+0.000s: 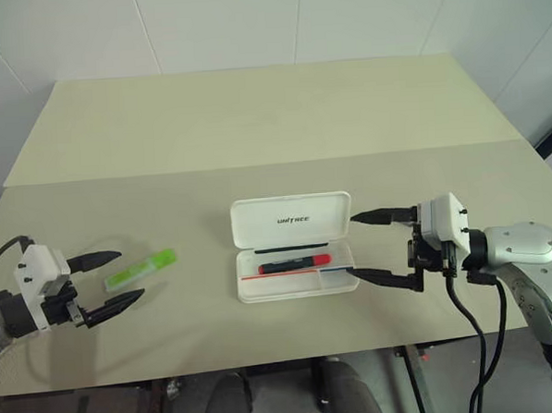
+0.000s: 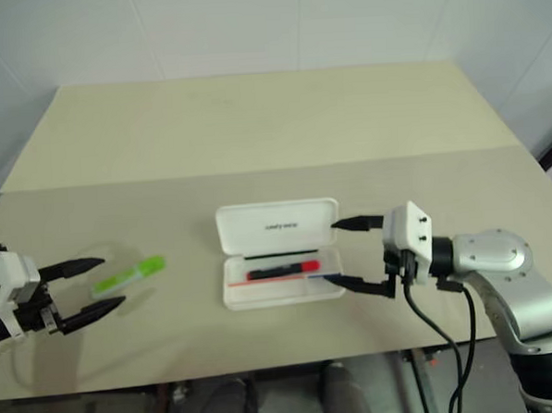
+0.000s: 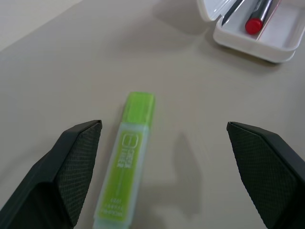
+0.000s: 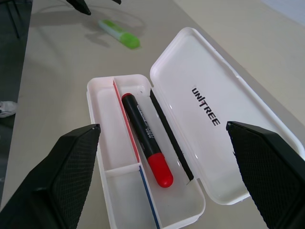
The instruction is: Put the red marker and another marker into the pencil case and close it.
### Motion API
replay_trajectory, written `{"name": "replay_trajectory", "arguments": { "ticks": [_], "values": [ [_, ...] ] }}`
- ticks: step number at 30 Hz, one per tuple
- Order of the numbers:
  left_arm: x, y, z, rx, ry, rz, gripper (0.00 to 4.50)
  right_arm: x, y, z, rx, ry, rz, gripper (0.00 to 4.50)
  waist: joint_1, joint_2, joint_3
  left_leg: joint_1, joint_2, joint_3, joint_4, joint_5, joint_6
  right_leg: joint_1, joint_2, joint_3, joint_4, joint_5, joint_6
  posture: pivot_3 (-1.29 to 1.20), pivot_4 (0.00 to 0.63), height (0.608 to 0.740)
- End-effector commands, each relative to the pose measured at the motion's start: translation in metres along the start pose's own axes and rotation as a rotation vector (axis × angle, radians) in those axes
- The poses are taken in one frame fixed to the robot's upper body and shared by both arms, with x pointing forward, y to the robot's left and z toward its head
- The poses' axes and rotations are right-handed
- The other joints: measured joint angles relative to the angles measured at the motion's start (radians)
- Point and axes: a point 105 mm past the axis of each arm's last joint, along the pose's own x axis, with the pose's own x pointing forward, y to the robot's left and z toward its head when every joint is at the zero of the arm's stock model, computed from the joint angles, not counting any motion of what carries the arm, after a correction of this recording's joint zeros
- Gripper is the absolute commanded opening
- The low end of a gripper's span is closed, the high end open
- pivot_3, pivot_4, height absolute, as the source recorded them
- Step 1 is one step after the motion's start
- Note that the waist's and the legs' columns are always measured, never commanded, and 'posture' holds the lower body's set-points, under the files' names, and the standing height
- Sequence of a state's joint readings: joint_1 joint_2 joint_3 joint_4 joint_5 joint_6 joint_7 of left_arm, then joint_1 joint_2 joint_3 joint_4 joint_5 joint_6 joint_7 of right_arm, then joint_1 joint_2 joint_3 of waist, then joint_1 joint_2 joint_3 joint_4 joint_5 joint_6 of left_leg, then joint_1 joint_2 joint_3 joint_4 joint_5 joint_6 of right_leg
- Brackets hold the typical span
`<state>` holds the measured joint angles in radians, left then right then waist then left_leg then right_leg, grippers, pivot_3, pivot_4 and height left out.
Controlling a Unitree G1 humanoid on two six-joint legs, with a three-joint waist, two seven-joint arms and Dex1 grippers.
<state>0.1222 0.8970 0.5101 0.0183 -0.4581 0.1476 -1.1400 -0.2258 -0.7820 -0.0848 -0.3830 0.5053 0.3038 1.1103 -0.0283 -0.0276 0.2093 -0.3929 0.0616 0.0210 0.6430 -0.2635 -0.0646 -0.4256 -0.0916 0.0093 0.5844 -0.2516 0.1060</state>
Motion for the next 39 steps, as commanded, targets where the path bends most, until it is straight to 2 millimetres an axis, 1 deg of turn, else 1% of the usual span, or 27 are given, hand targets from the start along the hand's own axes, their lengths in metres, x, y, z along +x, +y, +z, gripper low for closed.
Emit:
{"name": "replay_trajectory", "arguments": {
  "ticks": [1,3,7,12,21,22,24,29,31,32,35,36,39],
  "values": [
    [-0.009,0.018,-0.003,0.040,0.040,0.038,4.50,0.001,0.002,0.010,-0.031,-0.029,-0.015,4.48,0.000,0.000,0.000,0.000,0.000,0.000,0.000,0.000,0.000,-0.001,0.000,0.000,0.000,0.000,0.000,0.00,0.150,0.740],
    [-0.006,0.025,-0.010,0.037,0.059,0.032,4.50,0.002,0.003,0.011,-0.033,-0.031,-0.022,4.48,0.001,0.000,0.000,0.000,0.001,0.000,-0.001,0.000,0.000,-0.001,0.002,0.000,0.001,0.000,-0.001,0.00,0.150,0.740],
    [0.002,0.031,-0.019,0.026,0.084,0.004,4.50,0.002,0.004,0.014,-0.036,-0.034,-0.040,4.48,0.002,0.000,0.000,0.000,0.002,0.001,-0.002,0.000,0.000,-0.002,0.002,0.000,0.002,-0.001,-0.001,0.00,0.150,0.740],
    [0.013,0.030,-0.029,0.006,0.109,-0.045,4.50,0.001,0.005,0.017,-0.039,-0.035,-0.066,4.48,0.000,0.000,0.000,0.000,0.003,0.002,-0.002,0.000,0.000,-0.003,0.003,0.000,0.003,-0.001,-0.001,0.00,0.150,0.740],
    [0.016,0.032,-0.046,-0.009,0.179,-0.060,4.50,-0.002,0.006,0.021,-0.043,-0.036,-0.102,4.48,0.001,0.000,0.000,0.002,0.004,0.002,-0.002,0.000,0.000,-0.003,0.004,0.000,0.006,-0.001,-0.002,0.00,0.150,0.740],
    [0.016,0.032,-0.048,-0.006,0.191,-0.067,4.10,-0.002,0.006,0.021,-0.044,-0.036,-0.105,4.50,0.001,0.000,-0.001,0.002,0.004,0.002,-0.002,0.000,0.000,-0.003,0.004,0.000,0.006,-0.001,-0.002,0.00,0.150,0.740],
    [0.016,0.032,-0.049,0.013,0.204,-0.073,3.62,-0.003,0.006,0.022,-0.045,-0.038,-0.110,4.50,0.001,0.000,-0.001,0.003,0.004,0.002,-0.002,0.000,0.000,-0.002,0.004,0.000,0.007,-0.001,-0.002,0.00,0.150,0.740],
    [0.019,0.030,-0.053,0.049,0.234,-0.072,1.95,-0.002,0.006,0.022,-0.045,-0.041,-0.120,4.50,0.001,0.001,-0.001,0.004,0.005,0.002,-0.002,0.000,0.001,-0.002,0.005,0.001,0.008,-0.001,-0.003,0.00,0.150,0.740],
    [0.021,0.029,-0.053,0.052,0.227,-0.060,1.34,-0.002,0.005,0.022,-0.045,-0.043,-0.122,4.50,0.001,0.001,-0.001,0.005,0.005,0.002,-0.002,0.001,0.002,-0.002,0.005,0.001,0.008,0.000,-0.005,0.00,0.150,0.740],
    [0.022,0.028,-0.053,0.048,0.223,-0.058,1.11,-0.002,0.005,0.022,-0.045,-0.044,-0.123,4.50,0.001,0.001,-0.001,0.005,0.005,0.002,-0.002,0.002,0.002,-0.002,0.005,0.001,0.008,0.001,-0.005,0.00,0.150,0.740],
    [0.027,0.020,-0.052,0.032,0.198,-0.060,1.11,-0.001,0.005,0.021,-0.045,-0.046,-0.125,4.50,0.000,0.001,-0.001,0.006,0.005,0.002,-0.002,0.002,0.003,-0.001,0.006,0.001,0.008,0.003,-0.007,0.00,0.150,0.740],
    [0.028,0.017,-0.049,0.029,0.178,-0.071,1.11,-0.001,0.005,0.021,-0.046,-0.046,-0.125,4.50,0.000,0.001,-0.001,0.006,0.005,0.002,-0.002,0.002,0.002,-0.001,0.006,0.002,0.007,0.003,-0.007,0.00,0.150,0.740],
    [0.034,0.011,-0.028,0.026,0.067,-0.088,1.11,-0.001,0.004,0.020,-0.045,-0.043,-0.125,4.50,0.002,0.001,-0.001,0.006,0.005,0.002,-0.002,0.002,0.002,-0.001,0.006,0.002,0.006,0.003,-0.008,0.00,0.150,0.740]
  ]
}}
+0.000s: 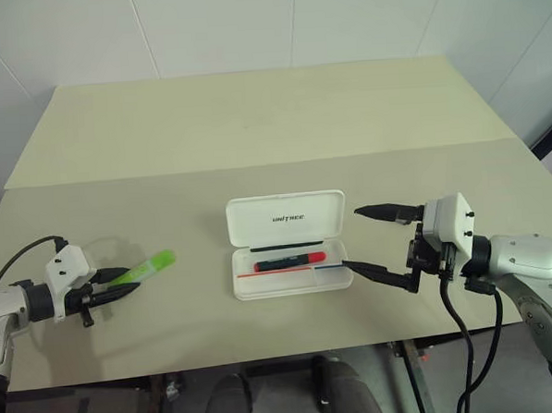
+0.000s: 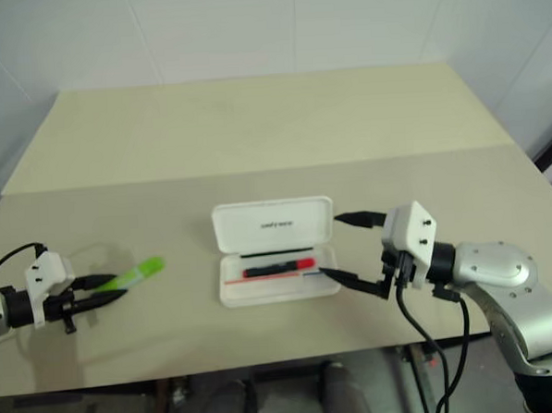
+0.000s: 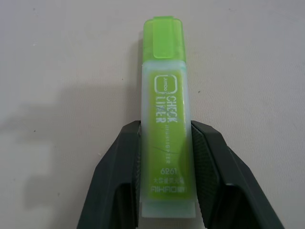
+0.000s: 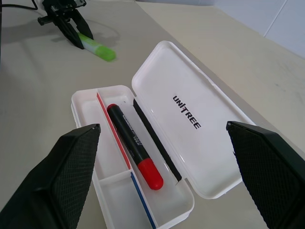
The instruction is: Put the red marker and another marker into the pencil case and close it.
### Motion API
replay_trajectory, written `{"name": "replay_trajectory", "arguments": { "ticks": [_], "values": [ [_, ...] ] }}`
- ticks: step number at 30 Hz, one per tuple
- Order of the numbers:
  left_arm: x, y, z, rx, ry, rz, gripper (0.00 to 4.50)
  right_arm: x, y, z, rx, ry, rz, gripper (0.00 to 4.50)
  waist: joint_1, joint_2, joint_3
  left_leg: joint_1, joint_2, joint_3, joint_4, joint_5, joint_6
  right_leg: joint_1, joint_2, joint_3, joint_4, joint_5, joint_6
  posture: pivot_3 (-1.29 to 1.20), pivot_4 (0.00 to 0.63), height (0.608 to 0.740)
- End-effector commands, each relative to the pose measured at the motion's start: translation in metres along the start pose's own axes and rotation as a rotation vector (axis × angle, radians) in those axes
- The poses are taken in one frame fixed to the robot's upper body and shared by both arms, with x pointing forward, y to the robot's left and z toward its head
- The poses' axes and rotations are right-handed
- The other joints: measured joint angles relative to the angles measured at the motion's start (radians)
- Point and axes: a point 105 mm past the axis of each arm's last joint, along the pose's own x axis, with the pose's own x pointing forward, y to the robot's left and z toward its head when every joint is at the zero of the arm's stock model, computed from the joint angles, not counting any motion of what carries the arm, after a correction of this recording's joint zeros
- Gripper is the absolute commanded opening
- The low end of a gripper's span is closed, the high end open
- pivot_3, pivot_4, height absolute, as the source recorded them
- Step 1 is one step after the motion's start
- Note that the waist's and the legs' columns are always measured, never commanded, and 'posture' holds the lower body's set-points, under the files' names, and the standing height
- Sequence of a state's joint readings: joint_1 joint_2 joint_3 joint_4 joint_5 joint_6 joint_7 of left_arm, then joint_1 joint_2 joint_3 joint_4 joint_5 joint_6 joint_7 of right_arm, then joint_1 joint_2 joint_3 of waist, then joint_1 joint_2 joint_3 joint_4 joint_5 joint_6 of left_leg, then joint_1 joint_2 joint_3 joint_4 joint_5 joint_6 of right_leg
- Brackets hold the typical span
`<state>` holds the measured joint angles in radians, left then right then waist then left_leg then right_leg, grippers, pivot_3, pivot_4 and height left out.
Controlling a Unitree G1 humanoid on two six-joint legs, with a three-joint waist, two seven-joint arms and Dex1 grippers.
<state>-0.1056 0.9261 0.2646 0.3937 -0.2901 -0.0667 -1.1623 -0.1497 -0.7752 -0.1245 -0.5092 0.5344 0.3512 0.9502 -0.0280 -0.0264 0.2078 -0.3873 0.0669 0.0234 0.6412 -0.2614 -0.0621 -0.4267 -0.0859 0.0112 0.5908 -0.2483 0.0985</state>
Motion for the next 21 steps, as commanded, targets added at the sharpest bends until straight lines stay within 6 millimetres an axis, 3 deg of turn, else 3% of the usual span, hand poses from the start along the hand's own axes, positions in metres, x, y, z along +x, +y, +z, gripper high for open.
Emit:
{"name": "replay_trajectory", "arguments": {
  "ticks": [1,9,13,21],
  "values": [
    [0.007,-0.011,0.023,0.002,-0.117,-0.043,1.11,0.000,0.000,0.010,-0.047,-0.027,0.001,4.50,0.003,0.000,0.000,-0.001,0.000,0.000,0.000,0.000,0.000,0.000,0.000,0.000,-0.001,0.000,0.000,0.00,0.150,0.740],
    [0.011,-0.029,0.080,0.084,-0.270,-0.123,1.11,-0.003,0.000,0.006,-0.040,-0.013,0.006,4.50,0.002,-0.004,0.000,-0.004,0.000,0.001,0.000,-0.002,-0.003,-0.002,0.000,0.000,-0.002,-0.002,0.002,0.00,0.150,0.740],
    [0.017,-0.046,0.095,0.118,-0.269,-0.231,1.11,-0.006,0.000,0.001,-0.030,0.002,0.003,4.50,0.000,-0.004,0.000,-0.003,0.000,0.001,-0.002,-0.002,-0.003,-0.002,0.001,0.001,-0.002,-0.002,0.002,0.00,0.150,0.740],
    [0.037,-0.073,0.106,0.153,-0.229,-0.439,1.11,-0.016,0.004,-0.008,-0.007,0.049,-0.033,4.50,0.003,-0.004,0.000,-0.002,0.001,0.001,-0.002,-0.002,-0.003,-0.002,0.003,0.003,-0.002,-0.002,0.002,0.00,0.150,0.740]
  ]
}}
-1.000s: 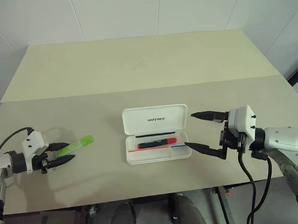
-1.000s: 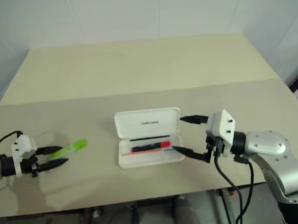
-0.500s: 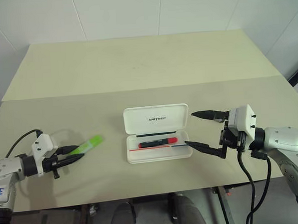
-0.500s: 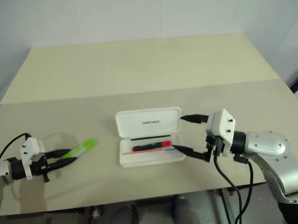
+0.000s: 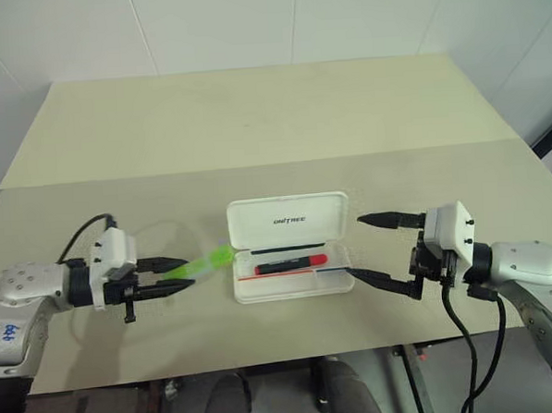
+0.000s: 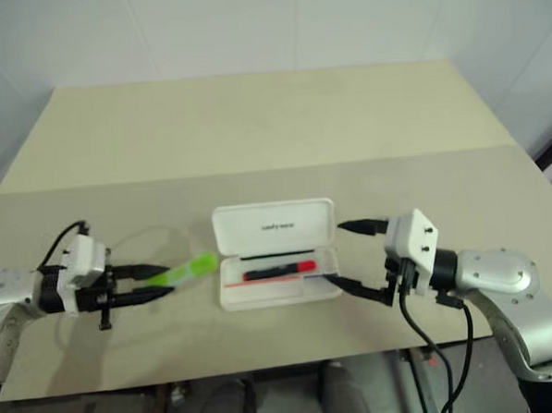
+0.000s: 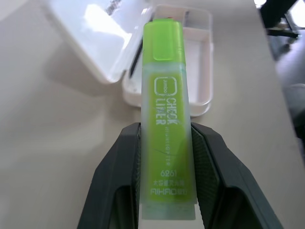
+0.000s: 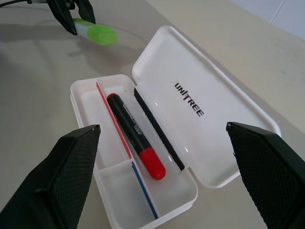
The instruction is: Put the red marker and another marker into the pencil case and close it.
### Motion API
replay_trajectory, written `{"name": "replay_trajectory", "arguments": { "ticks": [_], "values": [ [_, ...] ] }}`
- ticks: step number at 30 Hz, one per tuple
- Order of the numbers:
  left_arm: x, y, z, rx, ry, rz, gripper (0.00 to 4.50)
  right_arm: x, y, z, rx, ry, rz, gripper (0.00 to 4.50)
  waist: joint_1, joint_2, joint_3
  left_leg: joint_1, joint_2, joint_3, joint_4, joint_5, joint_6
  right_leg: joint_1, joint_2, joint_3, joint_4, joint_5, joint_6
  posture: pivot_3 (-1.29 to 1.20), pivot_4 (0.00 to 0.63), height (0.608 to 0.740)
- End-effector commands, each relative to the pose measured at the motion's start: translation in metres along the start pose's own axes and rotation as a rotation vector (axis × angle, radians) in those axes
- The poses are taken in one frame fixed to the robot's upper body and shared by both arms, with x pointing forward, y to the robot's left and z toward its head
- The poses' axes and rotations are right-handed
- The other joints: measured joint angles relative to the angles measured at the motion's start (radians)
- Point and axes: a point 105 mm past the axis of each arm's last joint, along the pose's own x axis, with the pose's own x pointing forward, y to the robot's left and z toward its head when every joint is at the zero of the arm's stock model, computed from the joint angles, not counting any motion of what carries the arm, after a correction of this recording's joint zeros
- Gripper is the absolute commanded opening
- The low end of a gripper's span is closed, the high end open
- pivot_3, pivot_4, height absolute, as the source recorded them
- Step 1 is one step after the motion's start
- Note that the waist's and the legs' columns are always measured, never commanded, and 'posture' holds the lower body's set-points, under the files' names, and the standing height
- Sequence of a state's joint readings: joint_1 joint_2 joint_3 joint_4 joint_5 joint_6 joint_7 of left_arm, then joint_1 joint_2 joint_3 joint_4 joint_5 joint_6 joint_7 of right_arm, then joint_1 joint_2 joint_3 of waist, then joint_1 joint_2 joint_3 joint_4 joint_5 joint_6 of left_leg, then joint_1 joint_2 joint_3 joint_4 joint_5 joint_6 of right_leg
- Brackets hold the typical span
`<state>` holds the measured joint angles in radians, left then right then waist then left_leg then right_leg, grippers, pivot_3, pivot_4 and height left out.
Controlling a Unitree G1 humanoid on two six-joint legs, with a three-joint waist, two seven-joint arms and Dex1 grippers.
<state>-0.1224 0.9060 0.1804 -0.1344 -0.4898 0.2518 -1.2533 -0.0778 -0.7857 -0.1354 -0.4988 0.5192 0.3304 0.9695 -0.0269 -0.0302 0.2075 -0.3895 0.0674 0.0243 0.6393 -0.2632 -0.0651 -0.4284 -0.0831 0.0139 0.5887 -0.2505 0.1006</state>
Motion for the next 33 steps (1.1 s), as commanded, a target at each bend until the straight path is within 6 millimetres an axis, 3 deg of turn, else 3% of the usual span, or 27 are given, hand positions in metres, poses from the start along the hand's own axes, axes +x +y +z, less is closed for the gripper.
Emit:
{"name": "replay_trajectory", "arguments": {
  "ticks": [1,14,20,27,33],
  "values": [
    [0.014,-0.005,0.013,0.047,-0.014,-0.072,1.11,-0.011,-0.002,0.005,-0.040,0.008,-0.044,4.50,0.002,0.000,0.000,0.000,0.000,0.000,0.000,0.000,0.000,0.000,0.000,0.000,0.000,0.000,0.000,0.00,0.150,0.740],
    [0.068,-0.005,0.023,0.064,-0.029,-0.164,1.11,-0.029,0.017,0.003,-0.016,0.057,-0.122,4.50,0.000,0.000,0.000,0.000,0.000,0.001,0.005,0.000,0.000,0.000,0.002,0.004,0.001,0.000,0.001,0.00,0.150,0.740],
    [0.097,-0.006,0.029,0.104,-0.021,-0.185,1.11,-0.028,0.027,0.006,-0.006,0.057,-0.132,4.50,0.001,-0.001,0.000,0.000,-0.001,0.001,0.009,0.000,0.000,0.002,0.002,0.007,0.001,0.001,0.003,0.00,0.150,0.740],
    [0.113,-0.012,0.032,0.097,0.001,-0.201,1.11,-0.026,0.029,0.008,-0.006,0.048,-0.141,4.50,-0.001,-0.001,0.000,0.001,-0.001,0.001,0.007,0.000,0.000,0.002,0.004,0.008,0.001,0.001,0.003,0.00,0.150,0.740],
    [0.110,-0.012,0.027,0.075,0.059,-0.190,1.11,-0.026,0.028,0.009,-0.009,0.043,-0.146,4.50,0.000,-0.002,0.000,0.000,-0.001,0.001,0.009,0.000,0.000,0.002,0.004,0.010,0.001,0.001,0.003,0.00,0.150,0.740]
  ]
}}
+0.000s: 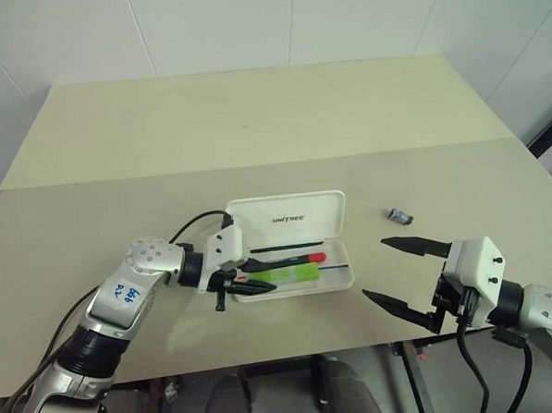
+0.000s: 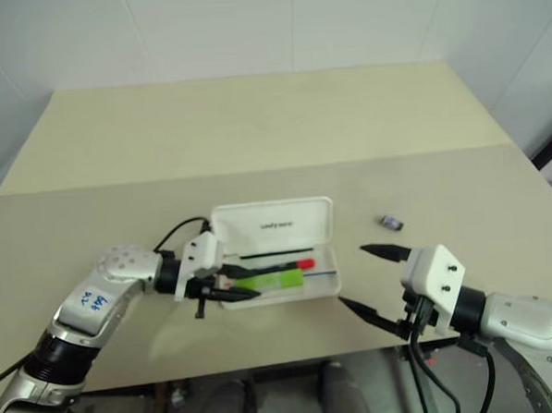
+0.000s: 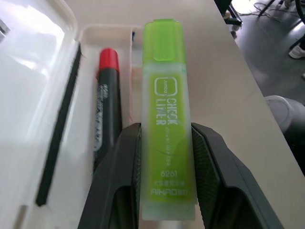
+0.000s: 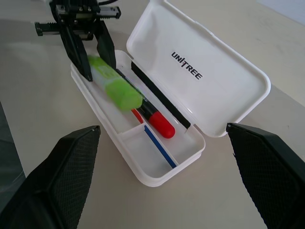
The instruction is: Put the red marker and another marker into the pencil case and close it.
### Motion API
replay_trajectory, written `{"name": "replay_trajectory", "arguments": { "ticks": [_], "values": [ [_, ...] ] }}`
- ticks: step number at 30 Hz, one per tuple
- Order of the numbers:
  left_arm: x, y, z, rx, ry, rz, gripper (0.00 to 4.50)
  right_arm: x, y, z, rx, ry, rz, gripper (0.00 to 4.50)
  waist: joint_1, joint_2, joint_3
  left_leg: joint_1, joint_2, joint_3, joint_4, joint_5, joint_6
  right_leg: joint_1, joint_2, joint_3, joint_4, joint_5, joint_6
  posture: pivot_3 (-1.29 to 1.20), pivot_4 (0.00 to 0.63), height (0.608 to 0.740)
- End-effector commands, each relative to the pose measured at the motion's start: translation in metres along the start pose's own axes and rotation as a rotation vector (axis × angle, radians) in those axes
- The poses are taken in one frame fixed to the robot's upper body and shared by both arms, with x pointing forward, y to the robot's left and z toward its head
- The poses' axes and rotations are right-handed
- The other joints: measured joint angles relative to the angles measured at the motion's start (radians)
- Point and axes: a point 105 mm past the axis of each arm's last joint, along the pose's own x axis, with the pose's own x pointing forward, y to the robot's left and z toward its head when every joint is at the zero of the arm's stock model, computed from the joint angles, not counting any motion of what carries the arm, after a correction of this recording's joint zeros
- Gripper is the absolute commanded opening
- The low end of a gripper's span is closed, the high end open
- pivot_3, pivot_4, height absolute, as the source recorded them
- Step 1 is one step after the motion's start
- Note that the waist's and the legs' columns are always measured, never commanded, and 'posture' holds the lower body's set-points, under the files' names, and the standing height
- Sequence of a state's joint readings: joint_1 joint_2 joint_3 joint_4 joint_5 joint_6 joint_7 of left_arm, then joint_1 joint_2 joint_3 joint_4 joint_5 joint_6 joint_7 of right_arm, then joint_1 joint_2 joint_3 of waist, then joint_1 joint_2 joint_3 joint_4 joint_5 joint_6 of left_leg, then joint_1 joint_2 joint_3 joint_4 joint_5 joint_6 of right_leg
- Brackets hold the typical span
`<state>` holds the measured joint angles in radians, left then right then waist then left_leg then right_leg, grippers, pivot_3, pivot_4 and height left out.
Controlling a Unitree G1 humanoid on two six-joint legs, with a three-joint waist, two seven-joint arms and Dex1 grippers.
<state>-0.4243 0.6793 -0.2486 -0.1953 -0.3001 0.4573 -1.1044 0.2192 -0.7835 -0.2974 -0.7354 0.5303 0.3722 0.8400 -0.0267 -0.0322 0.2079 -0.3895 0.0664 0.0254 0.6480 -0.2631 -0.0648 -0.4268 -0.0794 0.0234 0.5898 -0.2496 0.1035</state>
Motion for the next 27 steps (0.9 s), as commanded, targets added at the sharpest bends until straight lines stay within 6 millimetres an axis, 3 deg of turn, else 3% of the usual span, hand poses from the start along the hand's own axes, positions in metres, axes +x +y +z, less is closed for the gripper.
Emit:
{"name": "replay_trajectory", "arguments": {
  "ticks": [1,15,16,23,27],
  "values": [
    [-0.004,-0.001,0.008,0.049,0.026,0.009,1.11,-0.001,0.000,0.010,-0.031,-0.034,-0.009,4.50,0.000,0.000,0.000,0.000,0.000,0.000,0.000,0.000,0.000,0.000,0.000,0.000,0.000,0.000,0.000,0.00,0.150,0.740],
    [-0.010,-0.001,0.003,0.061,0.088,0.010,1.11,0.007,0.000,0.010,-0.029,-0.059,0.007,4.50,0.000,0.000,0.000,0.000,0.000,0.000,-0.001,0.000,0.000,0.000,0.000,0.000,0.000,0.000,0.000,0.00,0.150,0.740],
    [-0.010,-0.002,0.004,0.063,0.087,0.000,1.86,0.007,0.000,0.010,-0.030,-0.059,0.006,4.50,0.000,0.000,0.000,0.000,0.000,0.000,-0.001,0.000,0.000,0.000,0.000,0.000,0.000,0.000,0.000,0.00,0.150,0.740],
    [-0.007,-0.003,0.009,0.077,0.059,-0.012,4.19,0.009,-0.001,0.009,-0.031,-0.067,0.003,4.50,0.000,0.000,0.000,0.000,0.000,0.000,0.000,0.000,0.000,0.000,0.000,0.000,0.000,0.000,0.000,0.00,0.150,0.740],
    [-0.007,-0.002,0.013,0.086,0.048,-0.011,4.19,0.010,-0.002,0.008,-0.032,-0.068,0.002,4.50,0.000,0.000,0.000,0.000,0.000,0.000,-0.001,0.000,0.000,0.000,0.000,0.000,0.000,0.000,0.000,0.00,0.150,0.740]
  ]
}}
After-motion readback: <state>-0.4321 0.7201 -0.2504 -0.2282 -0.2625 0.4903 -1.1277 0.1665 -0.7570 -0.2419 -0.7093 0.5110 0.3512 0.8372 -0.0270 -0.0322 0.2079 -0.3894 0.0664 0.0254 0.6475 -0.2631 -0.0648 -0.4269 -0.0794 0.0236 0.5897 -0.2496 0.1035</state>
